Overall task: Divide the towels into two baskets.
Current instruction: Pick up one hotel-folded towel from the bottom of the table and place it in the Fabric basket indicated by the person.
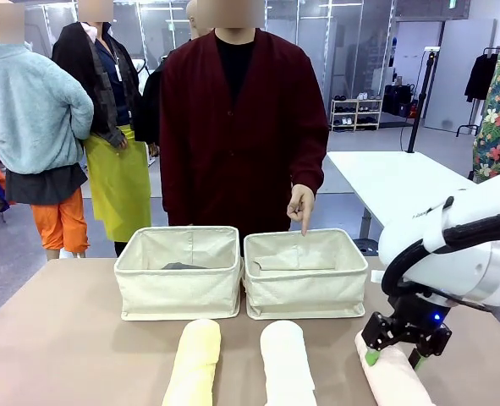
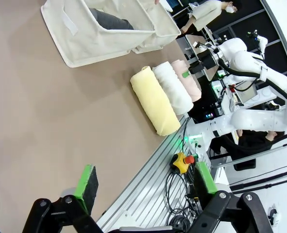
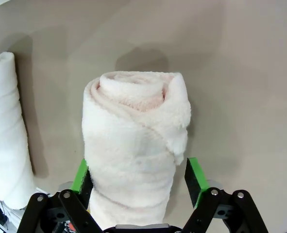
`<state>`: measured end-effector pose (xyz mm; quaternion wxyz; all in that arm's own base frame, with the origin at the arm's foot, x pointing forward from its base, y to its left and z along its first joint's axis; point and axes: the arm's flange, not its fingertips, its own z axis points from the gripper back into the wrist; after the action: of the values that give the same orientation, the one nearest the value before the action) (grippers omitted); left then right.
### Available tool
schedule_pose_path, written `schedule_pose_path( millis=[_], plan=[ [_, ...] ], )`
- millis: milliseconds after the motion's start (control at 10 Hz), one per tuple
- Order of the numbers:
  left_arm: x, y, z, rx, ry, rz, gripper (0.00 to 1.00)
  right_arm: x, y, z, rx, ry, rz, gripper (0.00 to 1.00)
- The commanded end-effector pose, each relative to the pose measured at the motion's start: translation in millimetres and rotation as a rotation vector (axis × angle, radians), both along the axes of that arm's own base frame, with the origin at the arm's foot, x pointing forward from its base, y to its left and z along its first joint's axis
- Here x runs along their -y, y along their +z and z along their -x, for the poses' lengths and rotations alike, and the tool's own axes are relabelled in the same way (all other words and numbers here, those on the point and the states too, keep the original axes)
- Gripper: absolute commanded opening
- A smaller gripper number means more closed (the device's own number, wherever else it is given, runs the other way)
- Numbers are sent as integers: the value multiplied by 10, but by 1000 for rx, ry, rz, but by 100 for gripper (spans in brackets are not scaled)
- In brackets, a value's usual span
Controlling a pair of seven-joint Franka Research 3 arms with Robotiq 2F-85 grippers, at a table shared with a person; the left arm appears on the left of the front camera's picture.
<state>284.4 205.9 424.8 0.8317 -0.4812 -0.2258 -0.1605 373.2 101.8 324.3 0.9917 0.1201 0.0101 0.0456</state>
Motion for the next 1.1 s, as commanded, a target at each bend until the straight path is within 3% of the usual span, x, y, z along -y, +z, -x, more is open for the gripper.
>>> schedule_pose_path(
  millis=[0, 100, 300, 400, 600, 800, 1000],
  plan=[
    [-16, 1, 17, 21, -3, 16, 100, 83, -283, 442, -5, -21, 43, 33],
    [-16, 1, 17, 21, -3, 16, 100, 82, -296, 443, -7, -20, 46, 0],
    [-16, 1, 17, 21, -3, 16, 100, 69, -283, 441, -4, -19, 45, 0],
    [-16, 1, 17, 21, -3, 16, 100, 68, -271, 441, -3, -15, 43, 17],
    [-16, 1, 17, 21, -3, 16, 100, 76, -209, 436, 5, -19, 39, 0],
    [-16, 1, 17, 21, -3, 16, 100, 63, 158, 424, 3, 130, -14, 0],
    [-16, 1, 17, 21, -3, 16, 100, -220, 715, 350, 66, 348, 51, 0]
  ],
)
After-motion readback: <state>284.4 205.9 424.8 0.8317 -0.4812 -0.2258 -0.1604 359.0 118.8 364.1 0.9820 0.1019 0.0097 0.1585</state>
